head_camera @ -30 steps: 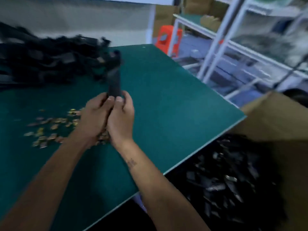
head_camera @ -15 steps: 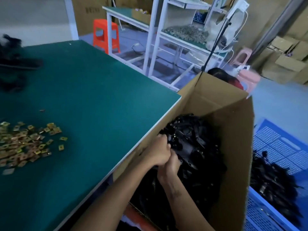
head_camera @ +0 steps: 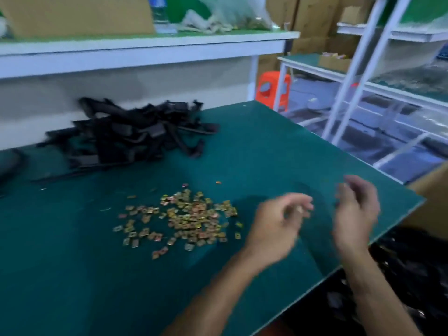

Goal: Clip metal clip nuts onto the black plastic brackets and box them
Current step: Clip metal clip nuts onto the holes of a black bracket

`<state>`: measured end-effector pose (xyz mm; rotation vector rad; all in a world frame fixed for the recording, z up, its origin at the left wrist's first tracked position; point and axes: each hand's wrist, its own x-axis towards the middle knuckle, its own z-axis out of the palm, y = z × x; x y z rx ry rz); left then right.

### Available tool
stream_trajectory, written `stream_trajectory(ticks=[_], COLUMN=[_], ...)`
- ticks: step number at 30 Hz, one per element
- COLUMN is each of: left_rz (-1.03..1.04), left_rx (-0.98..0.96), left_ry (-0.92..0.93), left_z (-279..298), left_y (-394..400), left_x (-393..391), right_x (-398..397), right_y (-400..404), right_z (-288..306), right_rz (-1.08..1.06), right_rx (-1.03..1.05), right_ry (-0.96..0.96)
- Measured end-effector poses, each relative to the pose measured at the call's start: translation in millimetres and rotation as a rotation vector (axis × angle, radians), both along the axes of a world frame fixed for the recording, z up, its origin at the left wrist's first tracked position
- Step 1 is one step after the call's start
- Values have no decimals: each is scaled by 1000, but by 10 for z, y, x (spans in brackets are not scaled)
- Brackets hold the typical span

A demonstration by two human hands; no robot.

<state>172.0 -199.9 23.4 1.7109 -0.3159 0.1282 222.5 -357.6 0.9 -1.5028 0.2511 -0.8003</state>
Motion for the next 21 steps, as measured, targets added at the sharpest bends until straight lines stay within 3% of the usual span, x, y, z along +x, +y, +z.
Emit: stream_trajectory(ticks=[3, 7, 9, 11, 13, 18, 21], left_rz=[338, 573, 707, 831, 915, 935, 925], left_rx=[47, 100, 116, 90, 73, 7, -20], left_ry=[-77, -92, -98, -64, -54, -88, -90], left_z=[-54, -252, -371, -459, -491, -461, -472], left_y=[838, 1695, 1975, 2168, 2272, 2285, 2270], left_x=[34, -162, -307, -388, -412, -387, -381], right_x=[611, 1227, 1447, 1596, 1736, 1952, 1993], right_y=[831, 1854, 2313, 2664, 2885, 3059, 3011], right_z=[239, 105, 72, 38, 6, 60, 94], right_rz=[482, 684, 792, 837, 730, 568, 569], right_rx=[-346, -832, -930, -853, -711, -516, -580], right_ry=[128, 191, 263, 393, 488, 600, 634])
